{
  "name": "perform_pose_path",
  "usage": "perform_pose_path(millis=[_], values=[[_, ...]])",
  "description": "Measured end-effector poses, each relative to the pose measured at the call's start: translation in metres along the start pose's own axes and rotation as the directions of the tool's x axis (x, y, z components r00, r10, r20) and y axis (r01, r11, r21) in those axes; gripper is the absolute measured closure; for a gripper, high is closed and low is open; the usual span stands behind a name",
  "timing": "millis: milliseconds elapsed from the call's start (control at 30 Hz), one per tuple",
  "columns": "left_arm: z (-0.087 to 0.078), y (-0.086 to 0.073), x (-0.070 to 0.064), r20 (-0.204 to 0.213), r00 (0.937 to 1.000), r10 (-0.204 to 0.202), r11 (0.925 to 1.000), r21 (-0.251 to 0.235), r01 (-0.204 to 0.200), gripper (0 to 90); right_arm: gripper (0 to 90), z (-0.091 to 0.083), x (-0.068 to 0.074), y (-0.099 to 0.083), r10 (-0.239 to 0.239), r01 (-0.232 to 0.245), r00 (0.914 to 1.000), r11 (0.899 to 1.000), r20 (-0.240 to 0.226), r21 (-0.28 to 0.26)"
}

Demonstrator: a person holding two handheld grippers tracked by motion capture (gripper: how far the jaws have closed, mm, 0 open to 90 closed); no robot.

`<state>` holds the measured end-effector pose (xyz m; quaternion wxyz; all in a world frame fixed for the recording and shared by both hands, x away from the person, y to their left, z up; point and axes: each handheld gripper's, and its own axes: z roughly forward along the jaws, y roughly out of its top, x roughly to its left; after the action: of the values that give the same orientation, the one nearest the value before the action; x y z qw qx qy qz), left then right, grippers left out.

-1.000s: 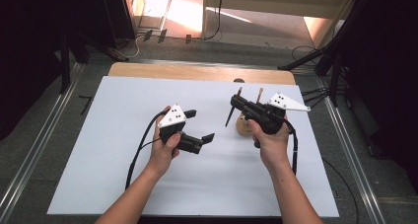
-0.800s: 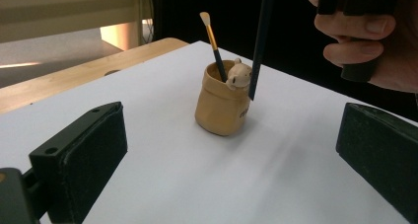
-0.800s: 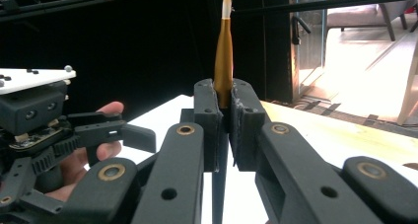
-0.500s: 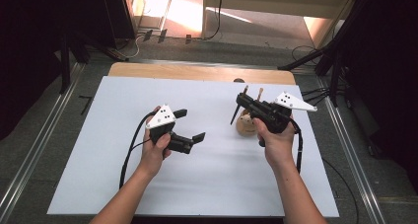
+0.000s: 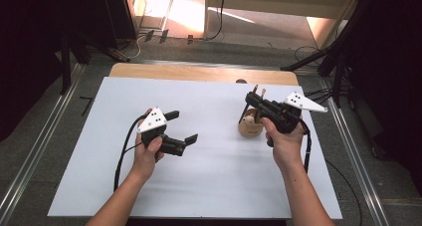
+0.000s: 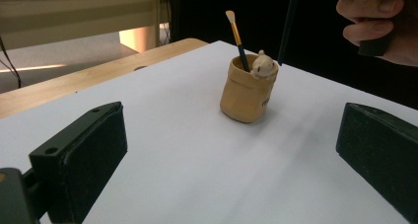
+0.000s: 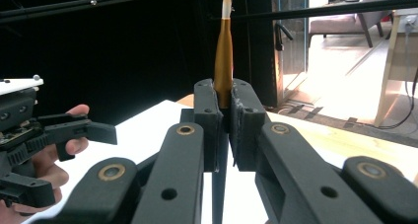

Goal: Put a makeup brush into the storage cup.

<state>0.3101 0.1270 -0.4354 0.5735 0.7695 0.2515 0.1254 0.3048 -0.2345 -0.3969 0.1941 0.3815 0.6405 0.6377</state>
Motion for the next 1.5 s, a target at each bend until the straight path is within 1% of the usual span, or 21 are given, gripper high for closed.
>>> perform_pose_path(millis=[67,167,267,300,333,500,733,900,1067,1500], values=[[-0.002,-0.001,0.001,-0.003,1.0000,-0.002,1.0000,0.001,0.002,0.0,84.7,-0.001,-0.001,0.000,0.002,-0.002,1.0000,1.000,0.003,0.000],[-0.005,-0.001,0.002,-0.011,0.9999,0.010,0.9999,0.003,-0.010,0.0,84.6,-0.003,-0.003,0.002,-0.003,0.003,1.0000,1.000,0.010,-0.005],[-0.009,-0.002,0.003,-0.015,0.9998,0.009,1.0000,0.001,-0.009,0.0,84.7,-0.005,-0.005,0.004,-0.015,0.015,0.9997,1.000,0.018,-0.004],[-0.010,-0.002,0.004,-0.016,0.9999,0.006,1.0000,-0.004,-0.006,0.0,84.7,-0.006,-0.005,0.005,-0.007,0.008,0.9998,1.000,0.019,-0.004],[-0.011,-0.003,0.004,-0.018,0.9998,0.005,1.0000,-0.004,-0.005,0.0,84.7,-0.006,-0.006,0.005,-0.017,0.017,0.9996,1.000,0.022,-0.007],[-0.018,-0.005,0.007,-0.029,0.9995,0.009,1.0000,-0.001,-0.009,0.0,84.6,-0.010,-0.010,0.008,-0.017,0.017,0.9991,1.000,0.038,-0.012],[-0.029,-0.008,0.012,-0.045,0.9990,0.002,1.0000,-0.009,-0.003,0.0,84.6,-0.014,-0.016,0.010,-0.017,0.018,0.9983,1.000,0.056,-0.018],[-0.038,-0.012,0.016,-0.057,0.9984,0.004,1.0000,-0.006,-0.005,0.0,84.6,-0.017,-0.019,0.010,-0.016,0.017,0.9974,1.000,0.070,-0.019],[-0.047,-0.016,0.020,-0.068,0.9977,-0.005,0.9999,-0.011,0.005,0.0,84.6,-0.021,-0.024,0.009,-0.018,0.019,0.9964,1.000,0.083,-0.017],[-0.063,-0.024,0.026,-0.091,0.9958,-0.014,0.9997,-0.022,0.012,0.0,84.6,-0.023,-0.032,0.005,-0.017,0.018,0.9939,1.000,0.109,-0.005]])
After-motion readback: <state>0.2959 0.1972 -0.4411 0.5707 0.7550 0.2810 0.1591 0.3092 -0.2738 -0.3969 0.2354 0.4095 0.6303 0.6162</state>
